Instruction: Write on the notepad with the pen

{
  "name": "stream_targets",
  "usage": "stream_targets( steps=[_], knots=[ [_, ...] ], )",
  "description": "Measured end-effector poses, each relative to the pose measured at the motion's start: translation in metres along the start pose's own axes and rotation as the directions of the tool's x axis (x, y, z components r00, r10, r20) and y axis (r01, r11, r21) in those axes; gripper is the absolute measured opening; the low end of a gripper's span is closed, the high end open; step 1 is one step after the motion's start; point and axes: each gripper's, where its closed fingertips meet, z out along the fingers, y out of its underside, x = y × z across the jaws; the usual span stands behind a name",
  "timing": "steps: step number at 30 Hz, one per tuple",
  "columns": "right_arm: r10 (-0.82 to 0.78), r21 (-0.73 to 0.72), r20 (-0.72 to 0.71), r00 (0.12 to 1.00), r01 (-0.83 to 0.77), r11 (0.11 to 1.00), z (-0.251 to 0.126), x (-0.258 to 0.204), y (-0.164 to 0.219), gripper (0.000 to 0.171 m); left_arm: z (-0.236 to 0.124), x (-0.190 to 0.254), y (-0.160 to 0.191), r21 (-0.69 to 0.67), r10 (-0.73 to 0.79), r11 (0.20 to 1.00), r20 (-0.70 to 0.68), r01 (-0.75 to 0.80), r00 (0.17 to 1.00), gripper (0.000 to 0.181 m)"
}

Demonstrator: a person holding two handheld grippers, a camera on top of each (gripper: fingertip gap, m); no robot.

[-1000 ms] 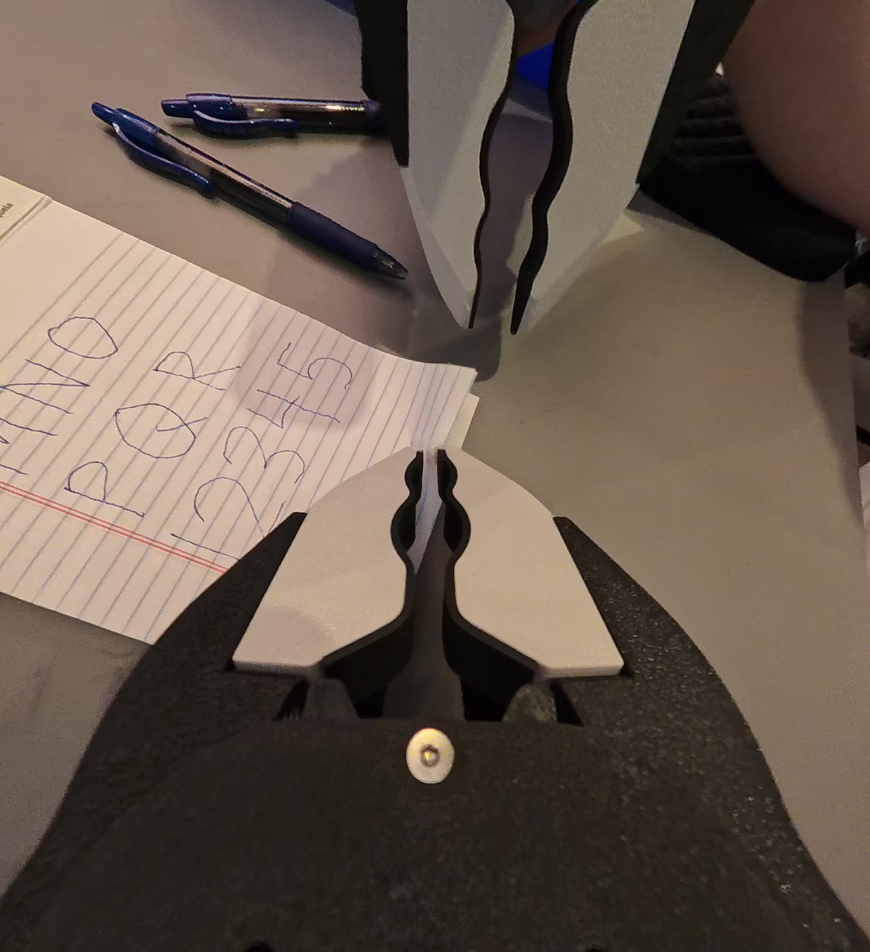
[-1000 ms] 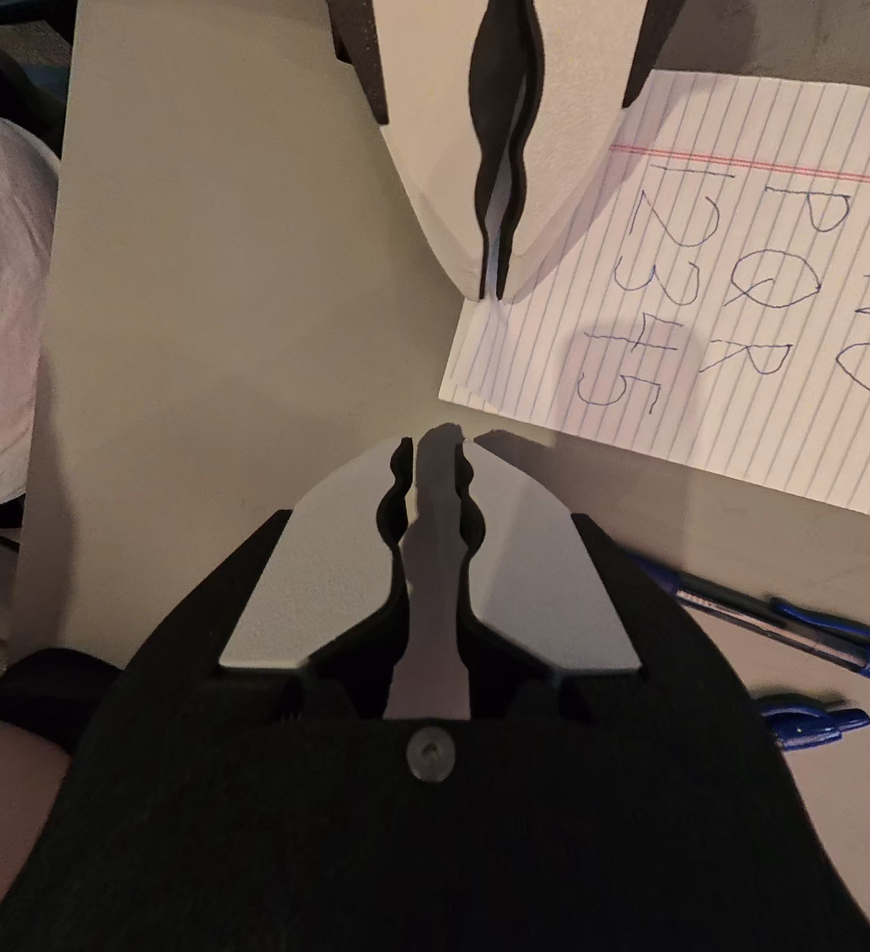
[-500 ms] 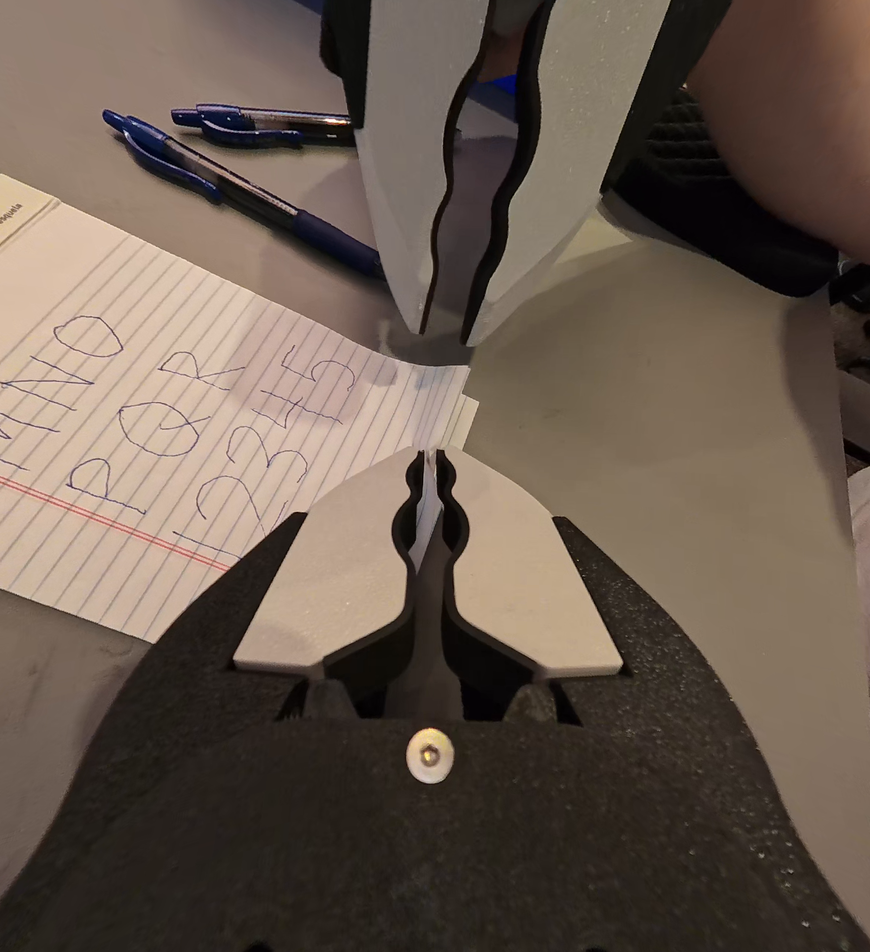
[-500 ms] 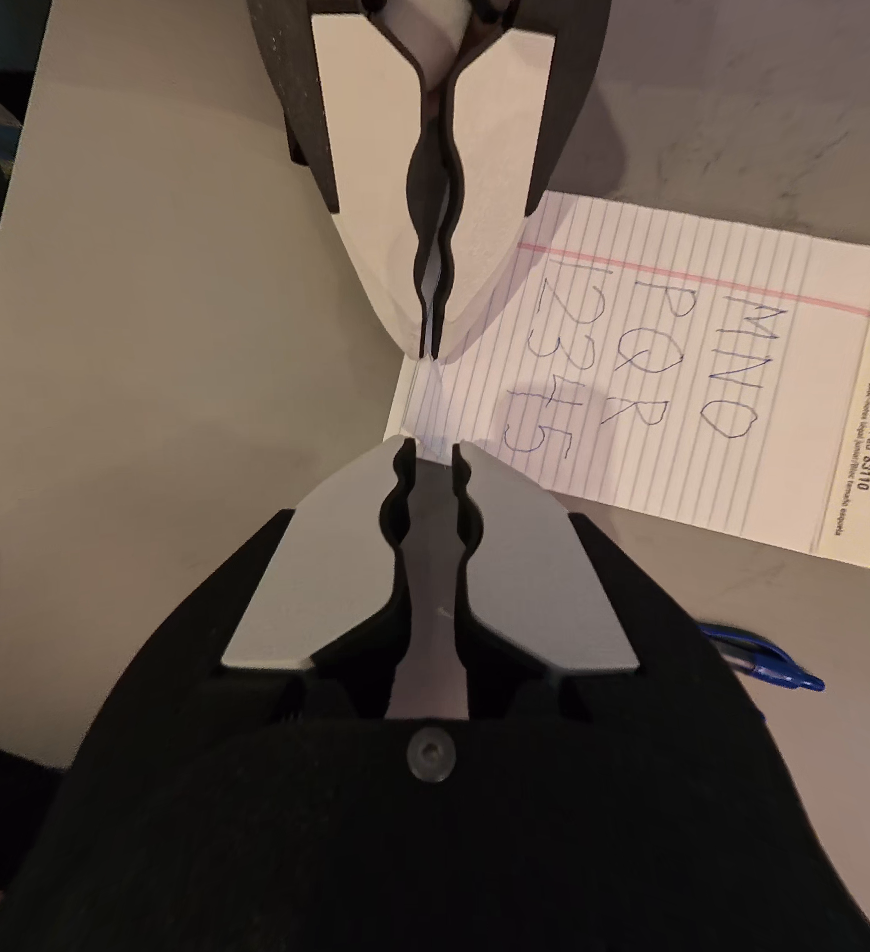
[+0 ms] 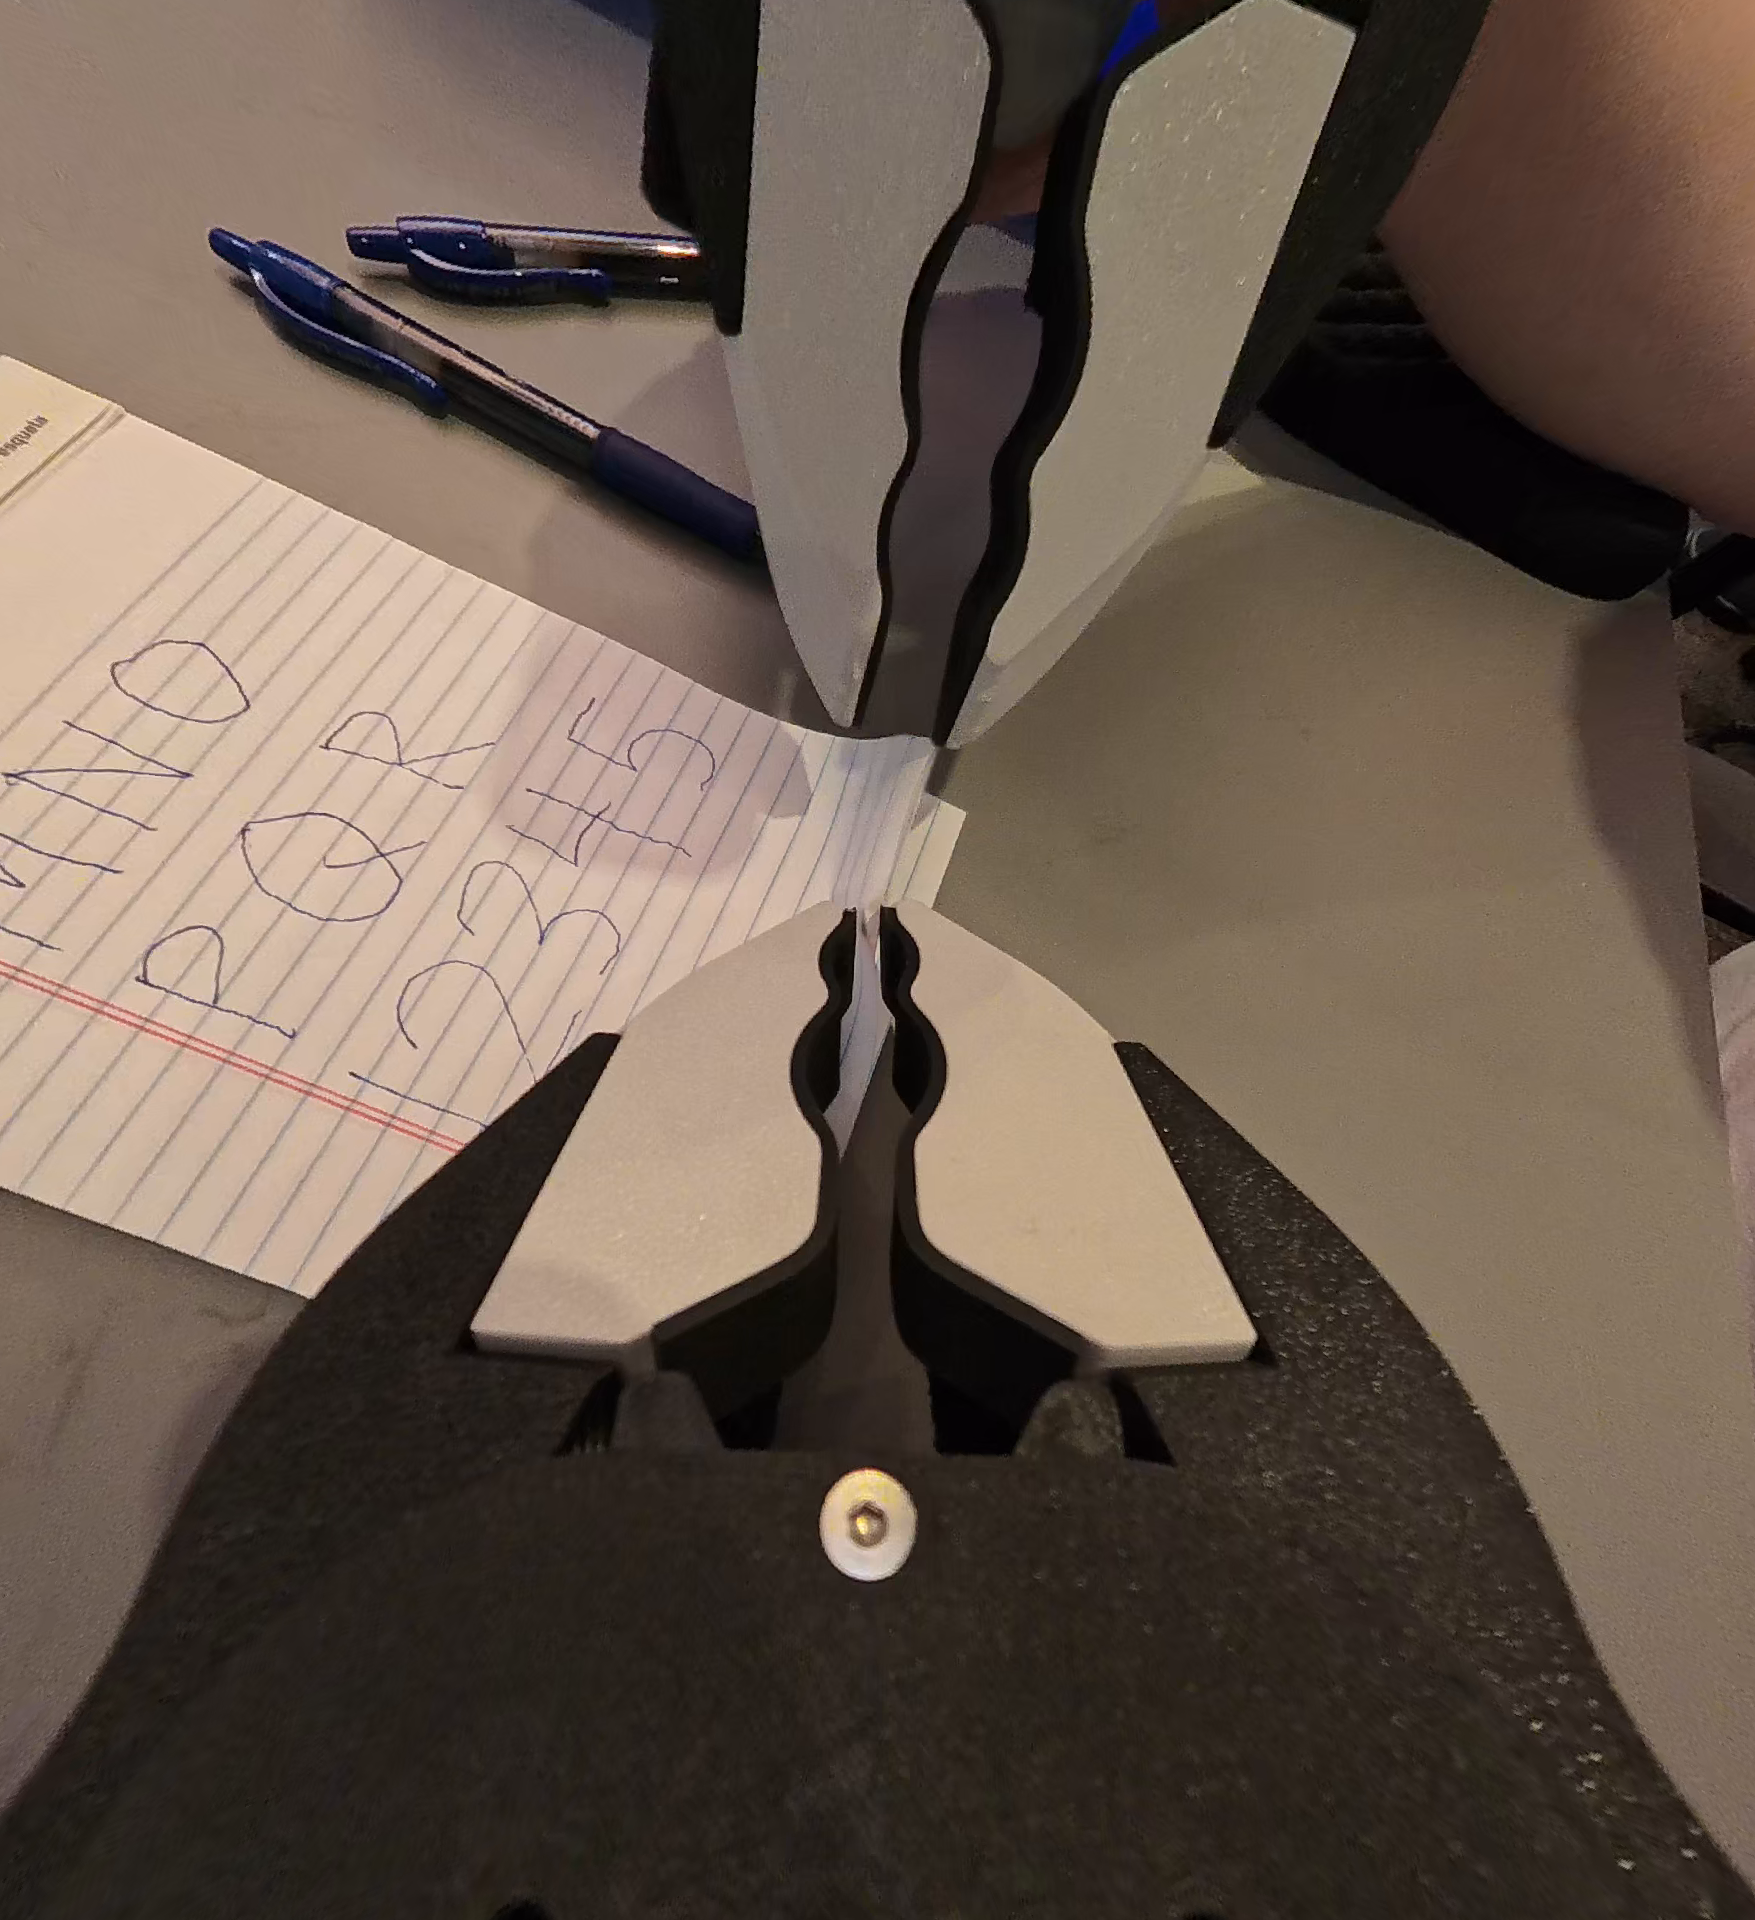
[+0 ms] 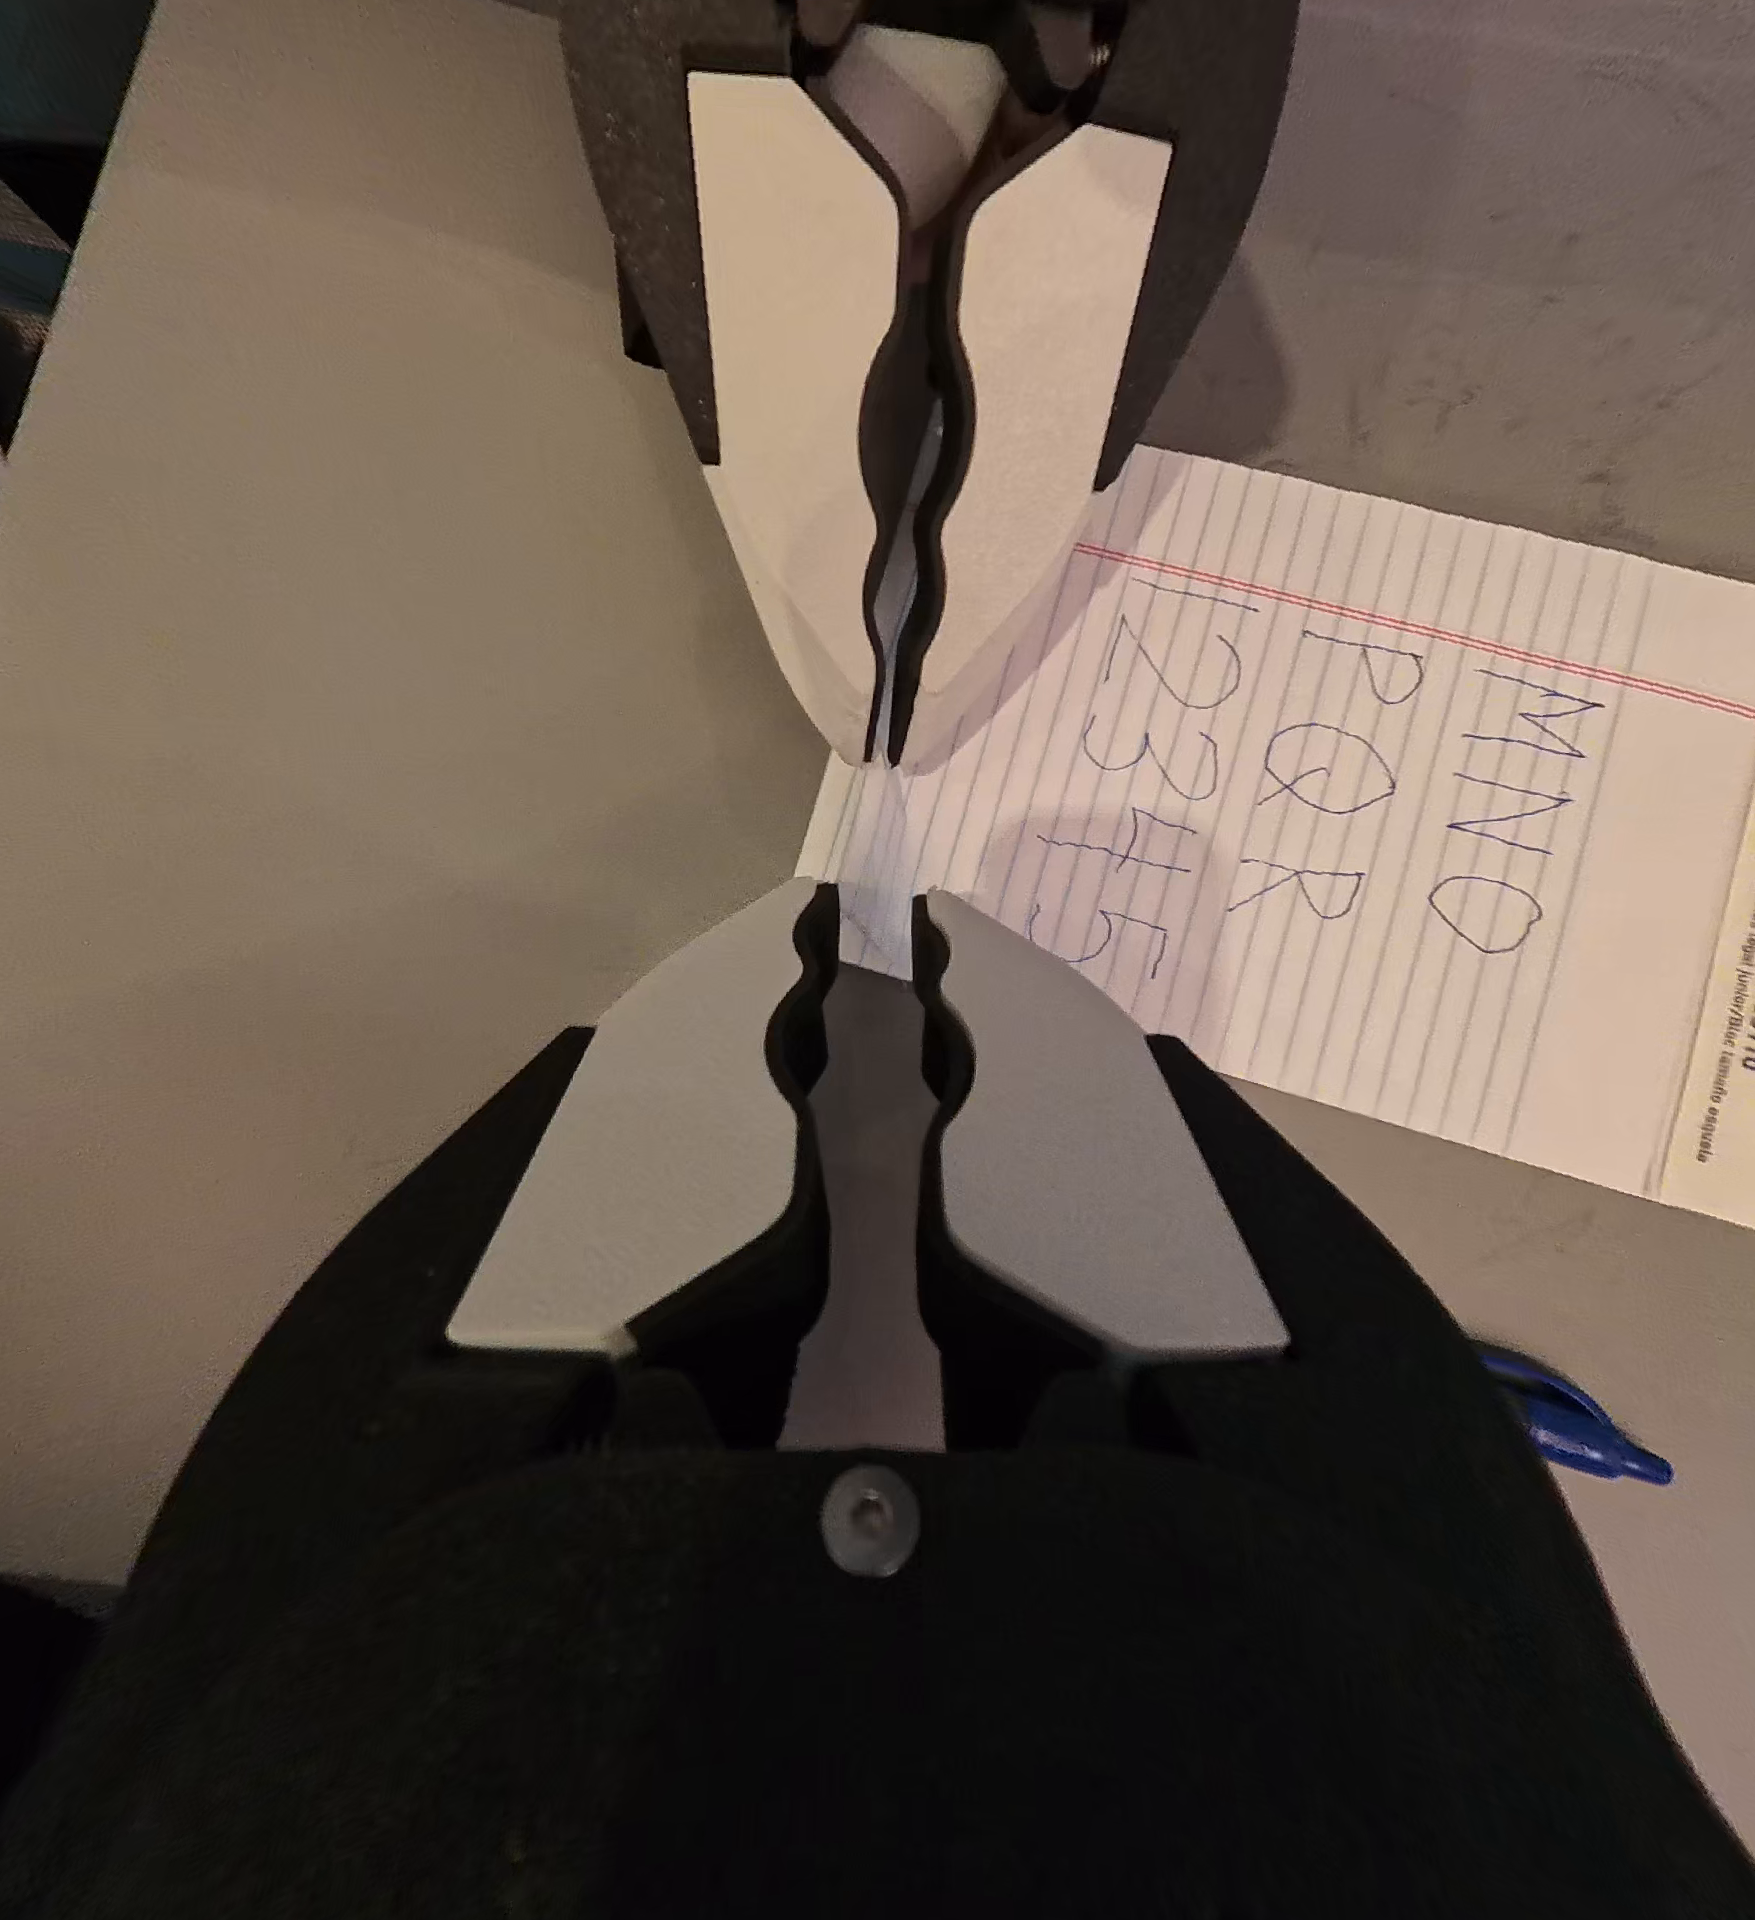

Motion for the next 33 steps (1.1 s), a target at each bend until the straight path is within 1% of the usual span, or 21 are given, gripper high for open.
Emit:
stream_targets(
  steps=[3,5,12,25,33],
  knots=[
    [-0.002,0.011,-0.021,1.000,0.002,1.000,0.000,0.004,-0.001,0.012,0.000,0.000,0.000,0.002,0.001,1.000,0.000,-0.001,1.000,0.004],
    [-0.002,0.018,0.002,1.000,0.002,1.000,0.001,0.000,-0.002,0.008,0.000,0.000,0.000,0.005,0.000,1.000,-0.001,0.000,1.000,0.004],
    [-0.011,0.008,-0.001,1.000,0.011,1.000,0.003,0.000,-0.001,0.002,0.000,0.001,0.000,0.002,0.003,1.000,-0.001,-0.003,1.000,0.005],
    [0.006,0.017,0.010,1.000,-0.006,1.000,-0.001,-0.001,-0.001,0.001,-0.003,0.004,0.004,-0.023,-0.004,1.000,-0.018,0.003,1.000,0.013],
    [0.005,0.013,0.009,1.000,-0.005,1.000,0.000,0.000,0.000,0.001,-0.009,-0.001,0.012,-0.077,0.009,0.997,0.027,-0.007,1.000,0.013]
  ],
)
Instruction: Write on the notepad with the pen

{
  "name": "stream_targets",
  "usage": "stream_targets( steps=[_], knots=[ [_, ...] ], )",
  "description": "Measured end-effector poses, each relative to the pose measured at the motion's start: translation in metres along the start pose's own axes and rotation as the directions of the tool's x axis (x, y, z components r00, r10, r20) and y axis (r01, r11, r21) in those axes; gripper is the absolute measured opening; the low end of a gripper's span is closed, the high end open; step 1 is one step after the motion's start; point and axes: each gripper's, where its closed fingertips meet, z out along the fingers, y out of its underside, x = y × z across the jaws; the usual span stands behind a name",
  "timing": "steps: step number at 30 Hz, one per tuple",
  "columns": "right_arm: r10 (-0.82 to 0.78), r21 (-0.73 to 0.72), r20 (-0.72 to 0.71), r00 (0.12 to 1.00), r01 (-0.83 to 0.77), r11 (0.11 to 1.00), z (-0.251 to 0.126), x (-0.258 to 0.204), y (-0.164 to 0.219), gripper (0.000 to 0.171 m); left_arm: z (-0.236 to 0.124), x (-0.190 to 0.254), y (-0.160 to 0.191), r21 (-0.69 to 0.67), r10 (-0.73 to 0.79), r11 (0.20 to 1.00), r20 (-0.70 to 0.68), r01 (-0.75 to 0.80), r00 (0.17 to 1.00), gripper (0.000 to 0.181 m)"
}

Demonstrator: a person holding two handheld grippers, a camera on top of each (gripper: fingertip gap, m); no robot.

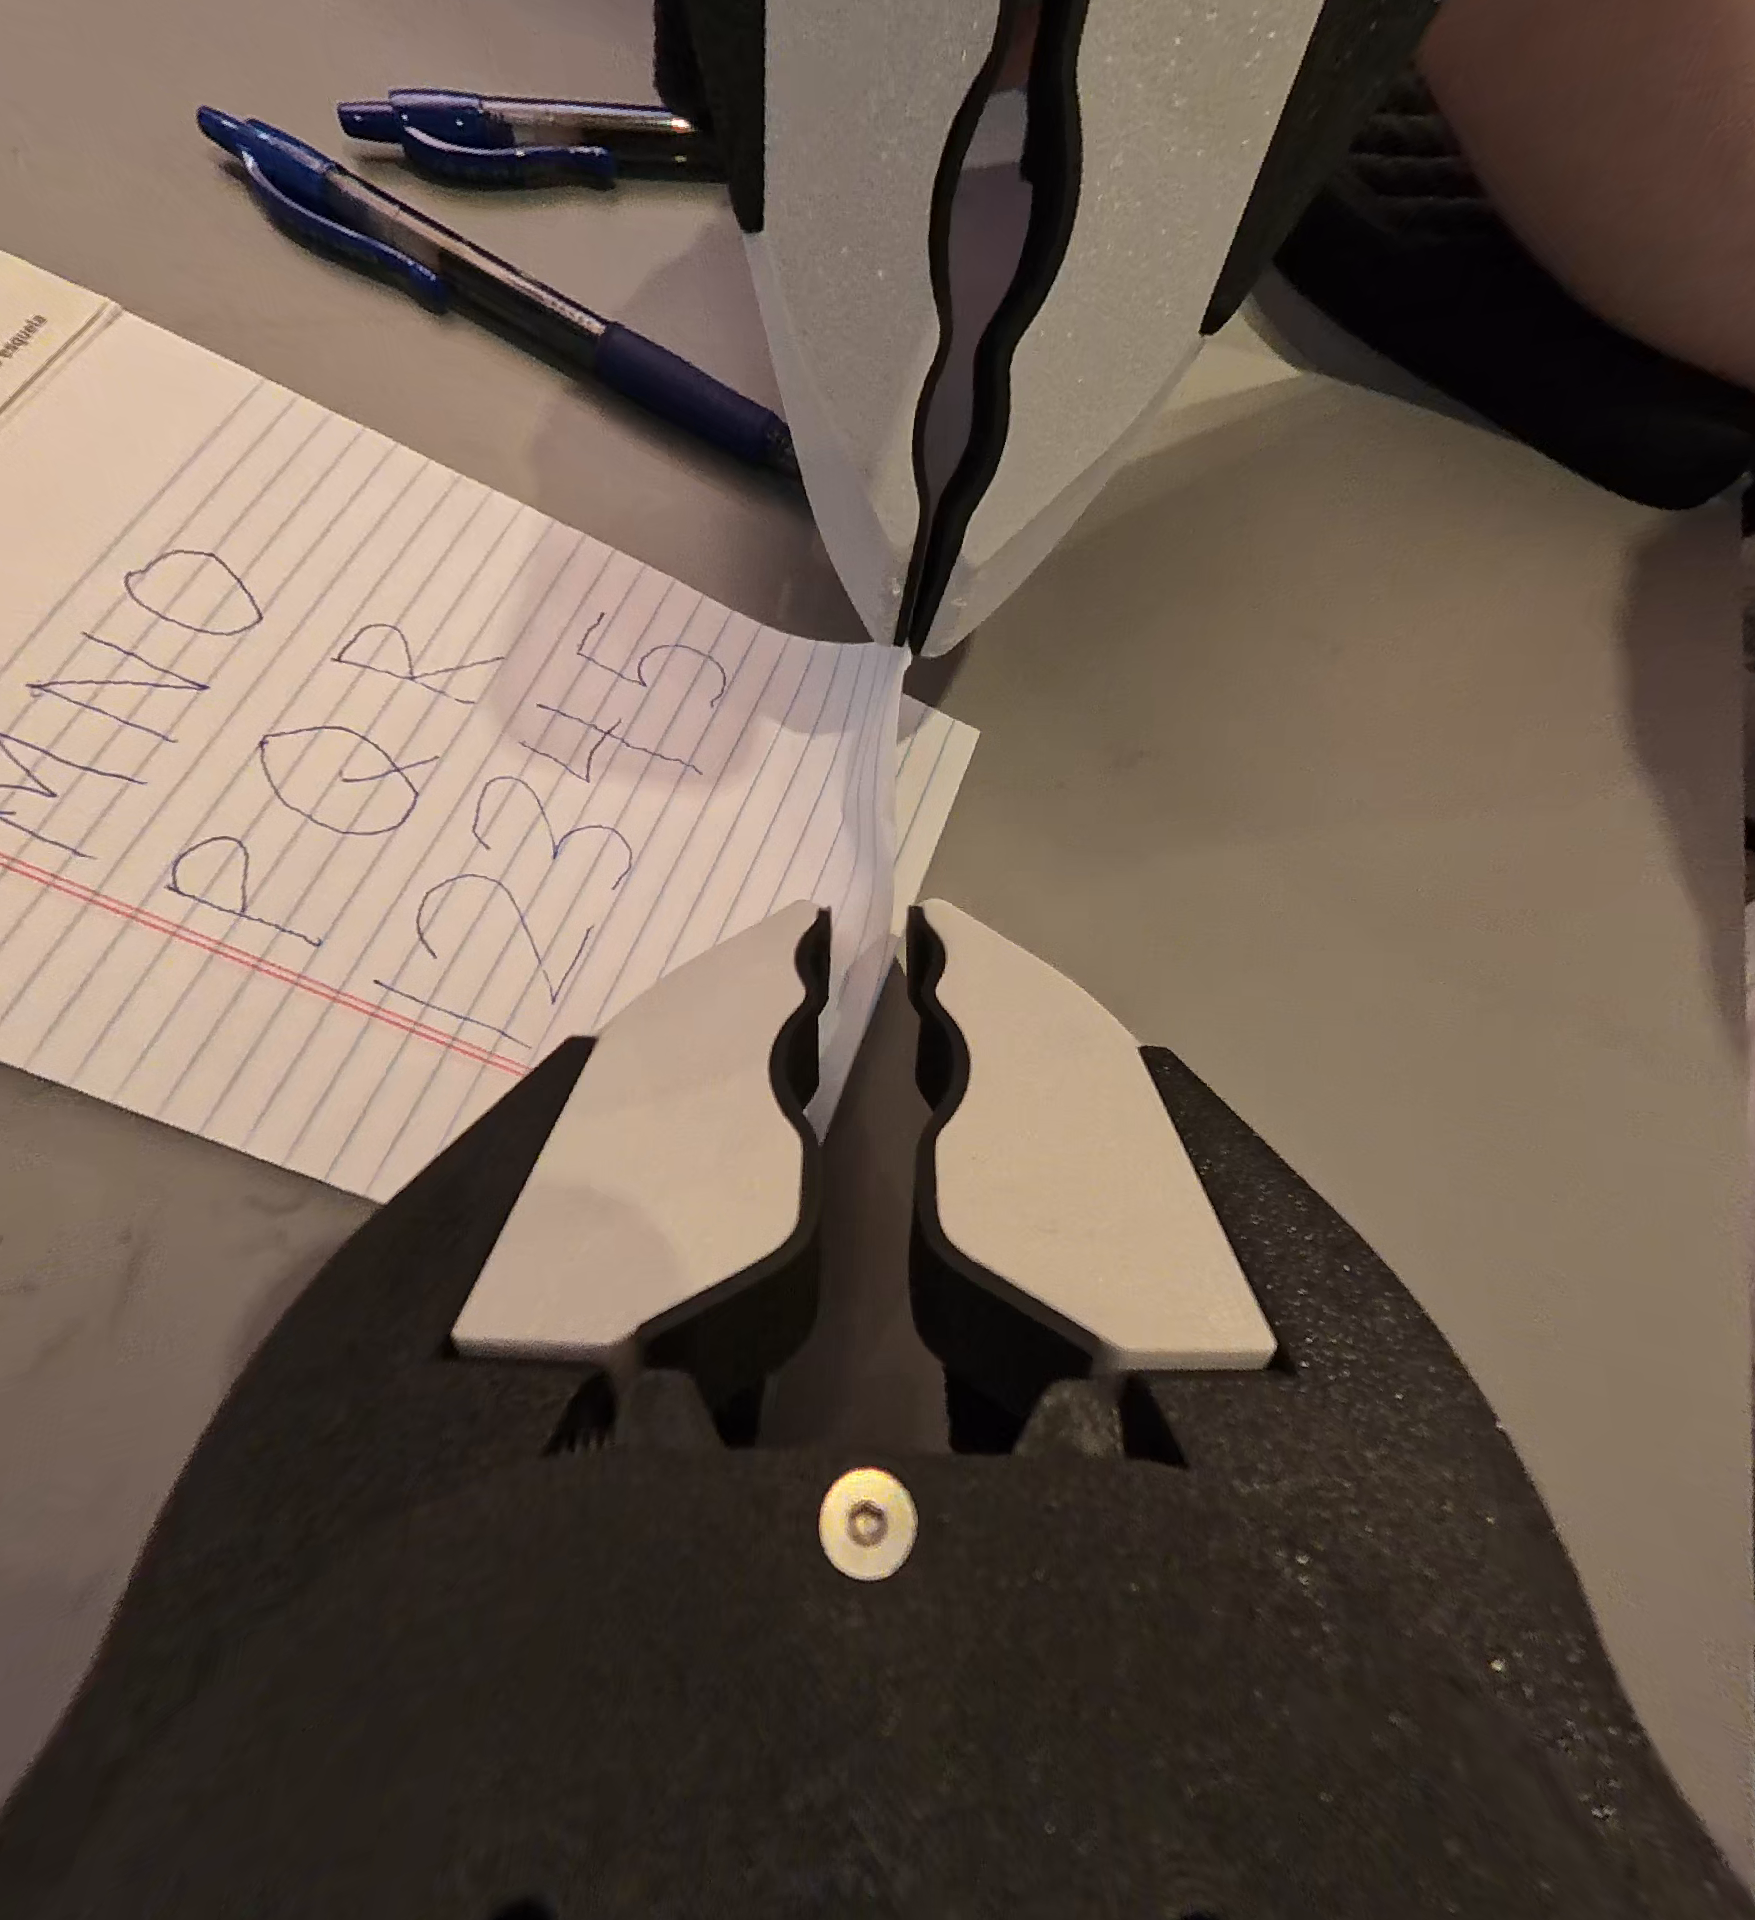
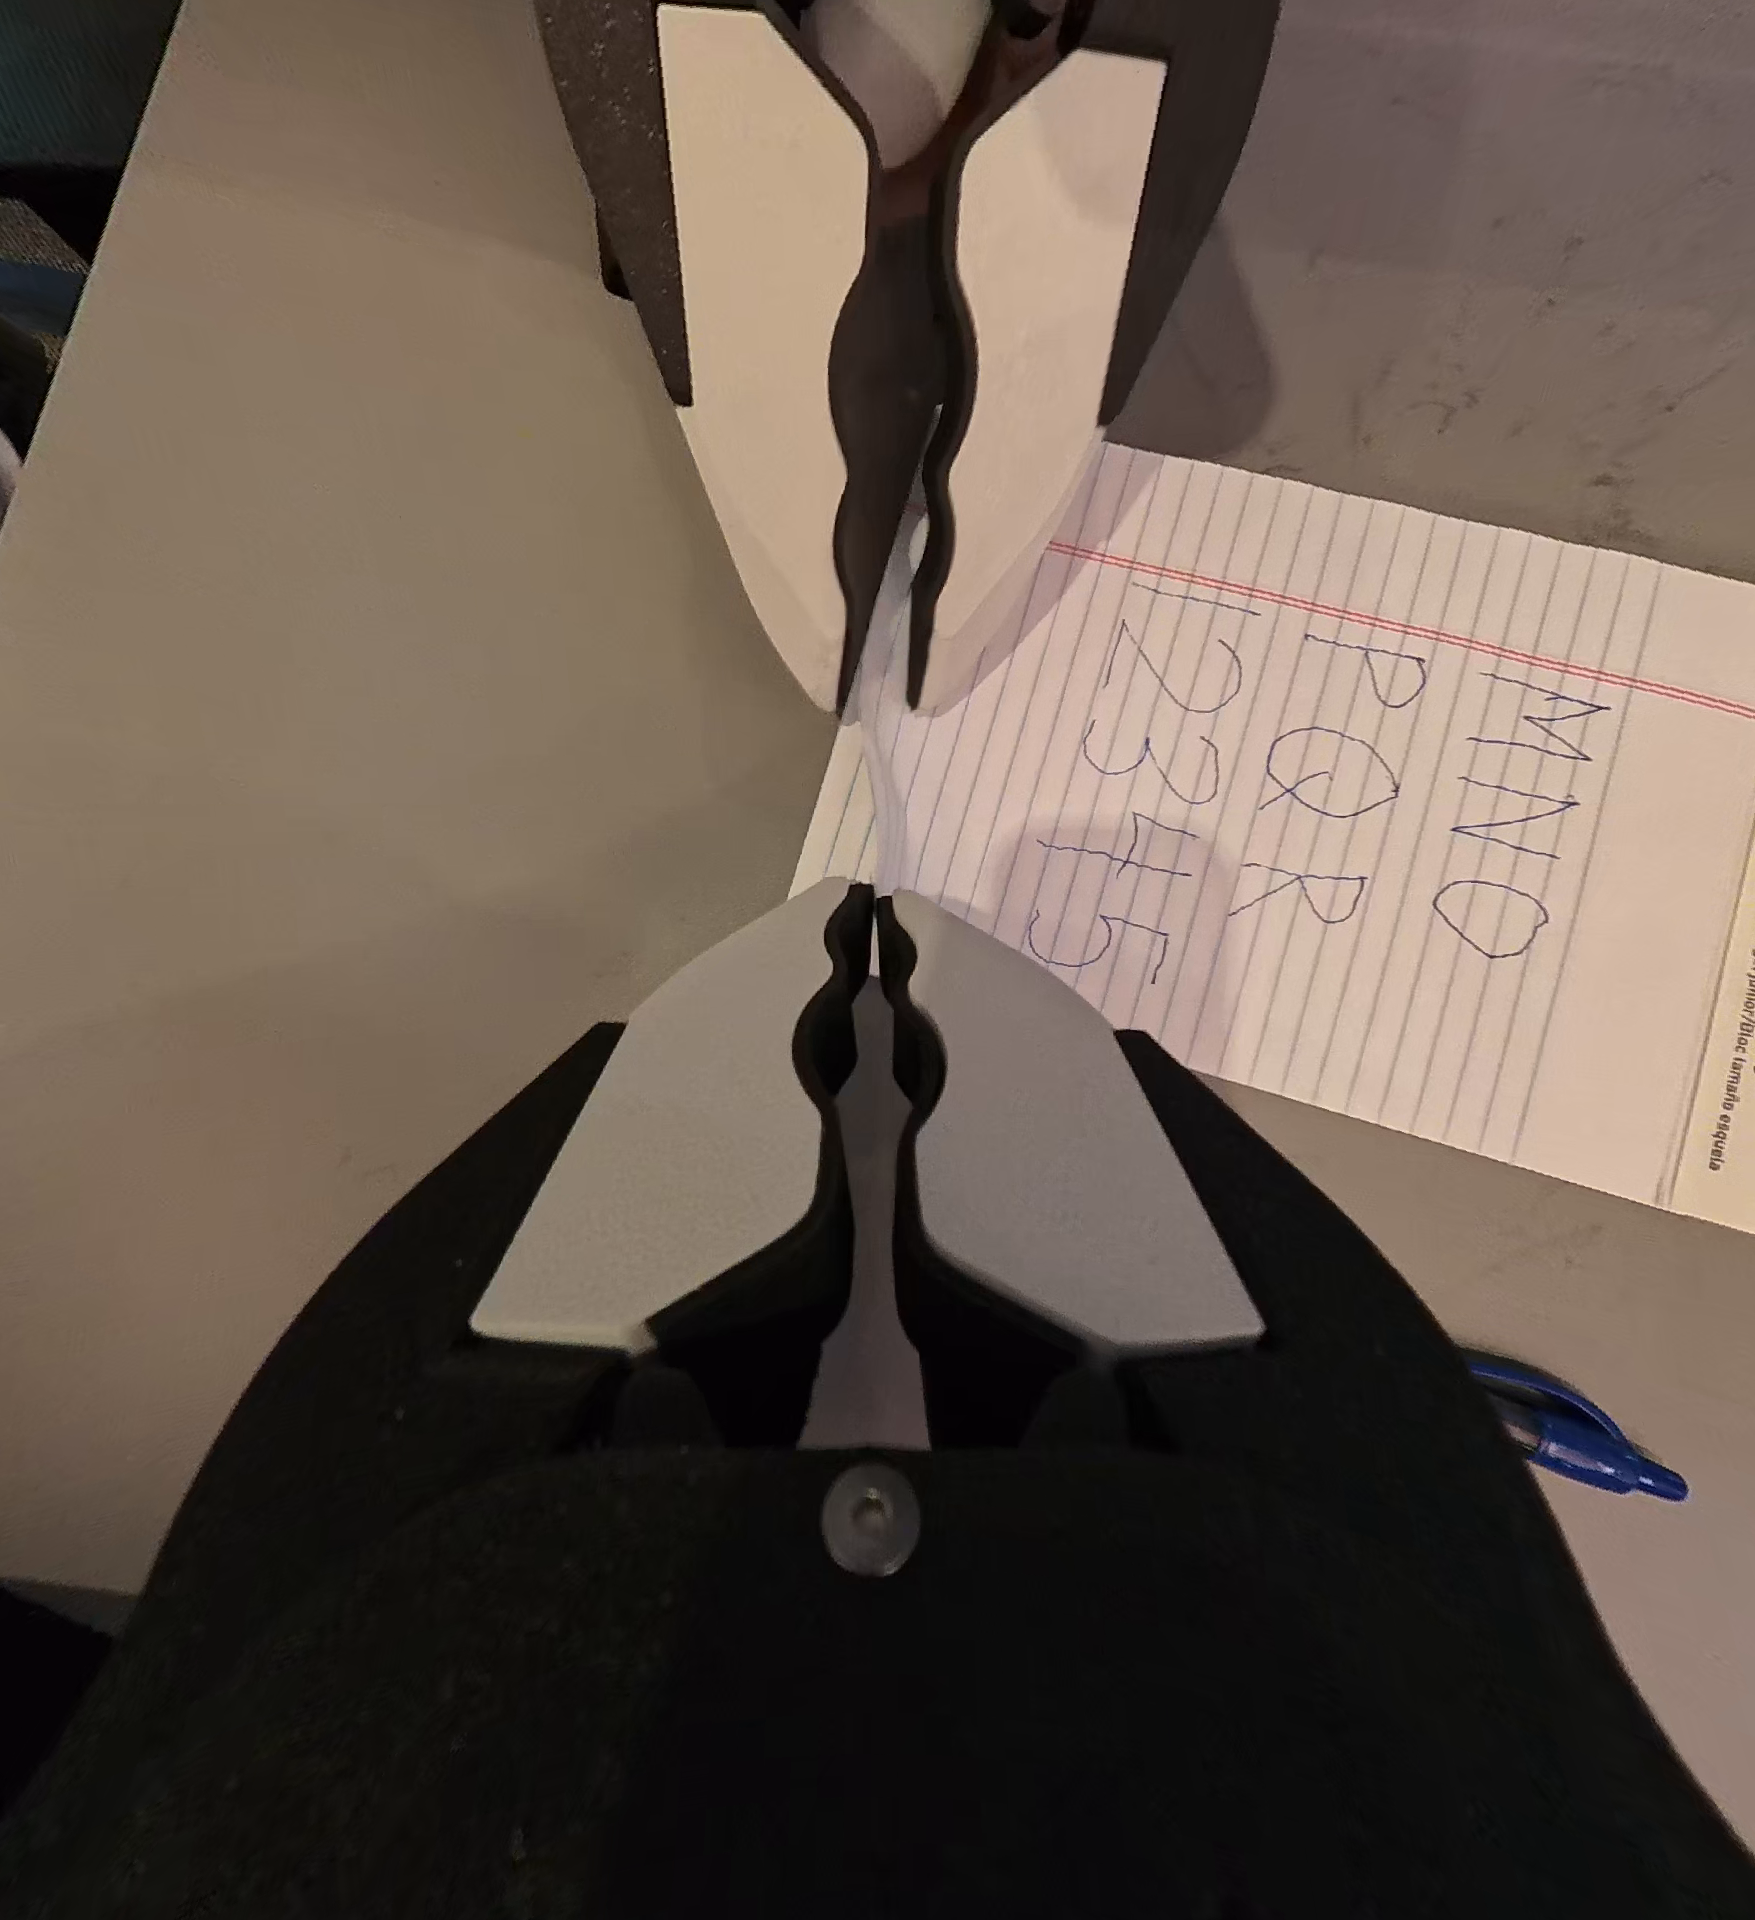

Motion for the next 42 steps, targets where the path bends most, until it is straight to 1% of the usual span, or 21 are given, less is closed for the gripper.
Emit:
stream_targets(
  steps=[9,16,30,36,42],
  knots=[
    [-0.003,-0.004,0.001,1.000,0.003,1.000,0.001,0.000,0.000,0.001,-0.008,-0.003,-0.017,0.074,-0.008,0.997,0.015,0.007,1.000,0.012],
    [0.000,-0.004,0.001,1.000,0.000,1.000,0.001,0.000,0.000,0.001,0.003,-0.003,-0.014,0.014,0.055,0.998,0.050,-0.056,0.997,0.012],
    [0.002,-0.026,0.012,1.000,-0.002,1.000,0.003,-0.002,0.003,0.002,0.007,-0.004,-0.011,0.013,0.032,0.999,0.049,-0.033,0.998,0.013],
    [0.016,-0.024,0.015,1.000,-0.015,1.000,0.003,-0.002,0.004,0.008,0.010,-0.005,-0.009,-0.011,0.070,0.998,0.084,-0.070,0.994,0.013],
    [0.016,-0.013,0.024,1.000,-0.015,1.000,0.003,-0.004,0.001,0.013,0.009,-0.008,-0.010,-0.004,0.058,0.998,0.089,-0.058,0.994,0.014]
  ],
)
